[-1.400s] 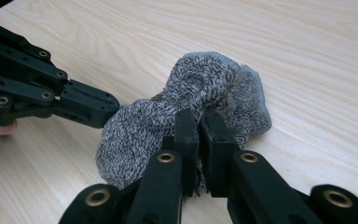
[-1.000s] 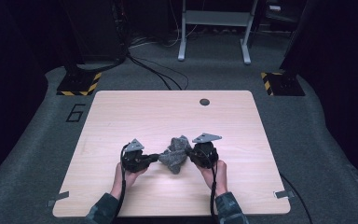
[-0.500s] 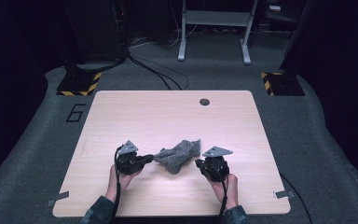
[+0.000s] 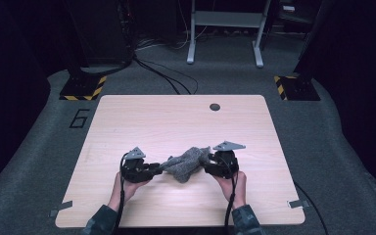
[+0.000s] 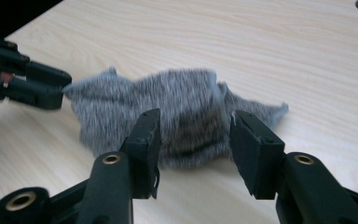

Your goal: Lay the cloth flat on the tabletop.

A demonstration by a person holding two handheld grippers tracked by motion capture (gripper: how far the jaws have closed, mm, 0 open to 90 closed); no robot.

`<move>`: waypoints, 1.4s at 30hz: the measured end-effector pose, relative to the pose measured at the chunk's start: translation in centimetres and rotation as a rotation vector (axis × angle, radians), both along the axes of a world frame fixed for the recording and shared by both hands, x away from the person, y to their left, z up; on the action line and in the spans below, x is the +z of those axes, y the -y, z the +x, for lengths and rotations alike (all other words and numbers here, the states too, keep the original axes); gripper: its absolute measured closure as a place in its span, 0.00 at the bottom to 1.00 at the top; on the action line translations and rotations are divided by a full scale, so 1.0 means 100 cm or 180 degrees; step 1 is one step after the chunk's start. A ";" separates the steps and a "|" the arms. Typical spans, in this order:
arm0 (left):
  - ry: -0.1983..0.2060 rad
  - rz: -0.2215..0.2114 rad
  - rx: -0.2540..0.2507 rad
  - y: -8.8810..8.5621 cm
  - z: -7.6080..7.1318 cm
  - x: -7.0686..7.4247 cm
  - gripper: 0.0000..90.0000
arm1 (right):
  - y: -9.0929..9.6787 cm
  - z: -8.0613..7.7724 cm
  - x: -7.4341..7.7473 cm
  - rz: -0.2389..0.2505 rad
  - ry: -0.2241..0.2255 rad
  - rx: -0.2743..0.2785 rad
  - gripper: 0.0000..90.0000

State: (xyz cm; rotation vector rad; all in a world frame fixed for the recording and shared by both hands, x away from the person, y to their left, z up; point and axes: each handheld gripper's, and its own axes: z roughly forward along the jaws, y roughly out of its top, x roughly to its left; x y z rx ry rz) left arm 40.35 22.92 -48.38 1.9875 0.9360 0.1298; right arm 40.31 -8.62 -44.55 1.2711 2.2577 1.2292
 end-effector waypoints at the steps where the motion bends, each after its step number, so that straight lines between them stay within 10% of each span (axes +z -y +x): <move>1: 0.0002 0.0021 0.0000 0.000 0.002 0.003 0.67 | -0.003 0.007 0.002 0.0026 -0.0026 -0.0029 0.56; 9: -0.0015 -0.0006 0.0127 0.000 0.026 0.018 0.46 | -0.020 0.021 -0.011 -0.0061 -0.0273 -0.0002 0.71; 16: -0.0132 0.0160 0.0049 0.024 0.047 0.011 0.46 | -0.025 0.010 -0.021 -0.0238 -0.0232 0.0114 0.88; 22: -0.0344 0.0036 -0.0007 0.033 0.060 0.007 0.56 | -0.030 -0.001 -0.023 -0.0343 -0.0134 0.0261 0.91; 30: -0.0299 0.0250 -0.0102 0.043 0.052 0.000 0.93 | -0.029 -0.010 -0.030 -0.0408 -0.0095 0.0291 0.94; 42: -0.0146 0.0297 -0.0099 0.034 0.022 -0.001 0.95 | -0.016 -0.034 -0.041 -0.0480 -0.0125 0.0297 0.95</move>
